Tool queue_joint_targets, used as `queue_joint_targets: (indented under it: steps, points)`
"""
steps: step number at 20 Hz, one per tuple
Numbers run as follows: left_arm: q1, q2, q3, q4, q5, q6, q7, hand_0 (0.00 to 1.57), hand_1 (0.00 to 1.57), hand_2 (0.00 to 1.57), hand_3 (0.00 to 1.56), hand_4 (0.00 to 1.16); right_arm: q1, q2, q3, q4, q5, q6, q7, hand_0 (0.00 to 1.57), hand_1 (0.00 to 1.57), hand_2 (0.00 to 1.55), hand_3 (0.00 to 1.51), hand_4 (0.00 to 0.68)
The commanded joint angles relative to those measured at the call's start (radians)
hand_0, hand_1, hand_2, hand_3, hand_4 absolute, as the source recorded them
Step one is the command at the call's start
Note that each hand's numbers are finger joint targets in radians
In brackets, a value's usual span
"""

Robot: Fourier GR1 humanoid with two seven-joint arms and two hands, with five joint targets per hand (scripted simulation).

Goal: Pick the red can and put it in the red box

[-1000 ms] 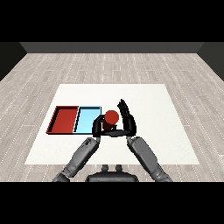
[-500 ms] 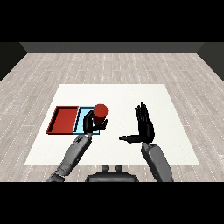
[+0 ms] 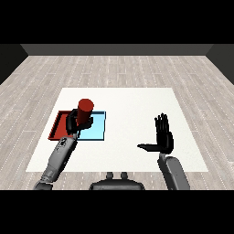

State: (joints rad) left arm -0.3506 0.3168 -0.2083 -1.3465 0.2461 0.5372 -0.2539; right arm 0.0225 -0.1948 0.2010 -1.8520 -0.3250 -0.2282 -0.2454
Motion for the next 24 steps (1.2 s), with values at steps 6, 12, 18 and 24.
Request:
queue_joint_targets:
  steps: [6,12,18,24]
  points:
    - [-0.078,0.208,0.102,0.366,-0.067,-0.071,0.122,1.57,1.57,1.55,1.5,1.11,0.03,-0.023,-0.081,0.059,-0.055,0.052,-0.018,0.0,0.0,0.0,0.0,0.0]
    - [-0.15,0.226,0.091,0.737,-0.144,-0.112,0.12,1.57,1.57,1.52,1.43,1.02,0.005,-0.02,-0.086,0.109,-0.052,0.067,-0.026,0.0,0.0,0.0,0.0,0.0]
    - [-0.259,0.202,0.067,1.035,-0.218,-0.126,0.172,0.63,0.63,0.6,0.0,0.77,-0.054,0.003,-0.089,0.212,0.001,0.04,-0.069,0.0,0.0,0.0,0.0,0.0]
    - [-0.287,0.146,0.063,1.177,-0.239,-0.186,0.123,0.88,0.88,0.93,0.78,0.52,-0.111,0.039,-0.084,0.287,0.008,0.035,-0.09,0.0,0.0,0.0,0.0,0.0]
